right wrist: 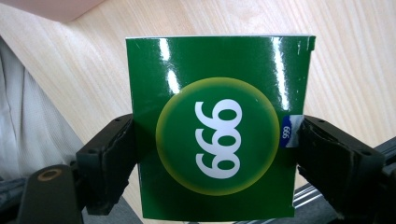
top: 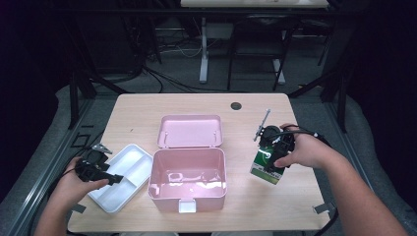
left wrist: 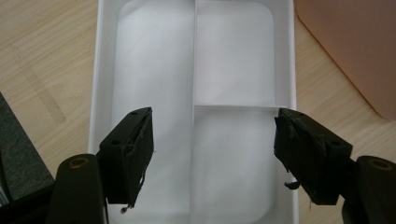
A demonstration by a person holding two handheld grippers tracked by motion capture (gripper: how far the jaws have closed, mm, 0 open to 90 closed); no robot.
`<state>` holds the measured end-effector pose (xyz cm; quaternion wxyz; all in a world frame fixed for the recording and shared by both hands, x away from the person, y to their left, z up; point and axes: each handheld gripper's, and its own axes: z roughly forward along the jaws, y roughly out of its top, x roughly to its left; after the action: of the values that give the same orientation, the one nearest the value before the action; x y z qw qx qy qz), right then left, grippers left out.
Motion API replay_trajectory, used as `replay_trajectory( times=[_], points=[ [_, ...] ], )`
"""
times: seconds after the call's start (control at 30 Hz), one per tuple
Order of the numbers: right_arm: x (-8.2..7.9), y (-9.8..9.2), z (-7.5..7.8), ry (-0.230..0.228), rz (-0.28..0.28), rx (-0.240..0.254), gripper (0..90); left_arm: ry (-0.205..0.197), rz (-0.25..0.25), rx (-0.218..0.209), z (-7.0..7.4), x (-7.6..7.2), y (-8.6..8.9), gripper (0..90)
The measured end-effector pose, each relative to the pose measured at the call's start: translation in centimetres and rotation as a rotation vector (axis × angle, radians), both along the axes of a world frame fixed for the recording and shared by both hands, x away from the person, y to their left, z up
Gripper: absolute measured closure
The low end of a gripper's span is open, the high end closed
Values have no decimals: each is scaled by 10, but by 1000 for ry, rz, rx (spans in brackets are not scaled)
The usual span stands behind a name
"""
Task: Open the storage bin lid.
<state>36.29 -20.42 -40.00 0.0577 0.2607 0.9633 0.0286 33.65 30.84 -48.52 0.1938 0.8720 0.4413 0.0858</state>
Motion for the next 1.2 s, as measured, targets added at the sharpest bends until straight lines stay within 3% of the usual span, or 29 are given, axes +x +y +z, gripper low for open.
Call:
replay_trajectory(
  times=[0.57, 0.83, 1.2],
  points=[
    [-4, 20, 30, -31, 154, -1, 161, 0, 1, -8, -1, 1, 1, 296],
    [-5, 33, 30, -8, 201, -14, 161, 5, -4, -2, -3, 2, 0, 296],
    [-6, 49, 39, -12, 253, -16, 161, 6, -2, -6, -2, 1, 0, 297]
  ],
)
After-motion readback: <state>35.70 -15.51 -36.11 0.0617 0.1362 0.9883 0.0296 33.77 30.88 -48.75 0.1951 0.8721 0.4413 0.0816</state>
